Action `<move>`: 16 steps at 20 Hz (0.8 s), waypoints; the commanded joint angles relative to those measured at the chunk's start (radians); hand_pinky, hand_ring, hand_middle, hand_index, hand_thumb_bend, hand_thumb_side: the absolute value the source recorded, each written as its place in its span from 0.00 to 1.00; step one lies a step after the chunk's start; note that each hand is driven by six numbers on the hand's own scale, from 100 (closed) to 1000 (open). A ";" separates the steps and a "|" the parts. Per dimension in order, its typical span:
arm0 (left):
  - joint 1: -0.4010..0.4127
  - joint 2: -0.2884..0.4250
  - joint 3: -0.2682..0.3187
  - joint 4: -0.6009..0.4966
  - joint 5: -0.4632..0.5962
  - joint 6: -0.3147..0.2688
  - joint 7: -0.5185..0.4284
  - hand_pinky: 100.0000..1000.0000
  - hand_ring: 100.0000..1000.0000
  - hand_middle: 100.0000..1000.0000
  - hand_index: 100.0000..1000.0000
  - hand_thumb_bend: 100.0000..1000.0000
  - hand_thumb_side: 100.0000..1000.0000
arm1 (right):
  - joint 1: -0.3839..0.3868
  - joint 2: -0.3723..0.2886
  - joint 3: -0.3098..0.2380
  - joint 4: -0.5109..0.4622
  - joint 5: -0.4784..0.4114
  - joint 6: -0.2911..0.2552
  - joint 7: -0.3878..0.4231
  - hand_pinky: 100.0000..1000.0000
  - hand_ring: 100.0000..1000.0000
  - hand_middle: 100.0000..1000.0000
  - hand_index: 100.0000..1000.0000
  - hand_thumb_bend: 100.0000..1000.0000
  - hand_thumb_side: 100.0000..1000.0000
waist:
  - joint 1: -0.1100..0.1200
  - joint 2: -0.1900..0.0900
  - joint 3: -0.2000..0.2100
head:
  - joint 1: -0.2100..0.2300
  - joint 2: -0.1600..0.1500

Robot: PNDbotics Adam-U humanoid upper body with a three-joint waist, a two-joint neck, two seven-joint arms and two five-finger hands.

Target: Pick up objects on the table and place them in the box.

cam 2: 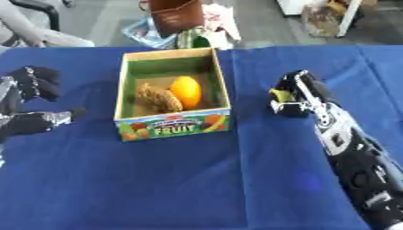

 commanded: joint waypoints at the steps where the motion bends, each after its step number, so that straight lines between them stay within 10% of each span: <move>1: -0.007 0.010 0.006 -0.010 0.003 0.000 0.000 0.51 0.48 0.51 0.65 0.78 0.03 | -0.018 -0.023 -0.011 -0.030 -0.017 0.009 -0.038 0.07 0.26 0.25 0.31 0.00 0.00 | 0.000 -0.020 -0.002 | 0.001 0.000; 16: 0.001 0.002 0.013 -0.013 0.012 -0.010 -0.003 0.53 0.48 0.51 0.65 0.78 0.02 | -0.103 -0.017 0.050 -0.237 -0.132 0.013 -0.004 0.04 0.24 0.22 0.28 0.00 0.00 | -0.011 -0.031 0.015 | -0.012 0.006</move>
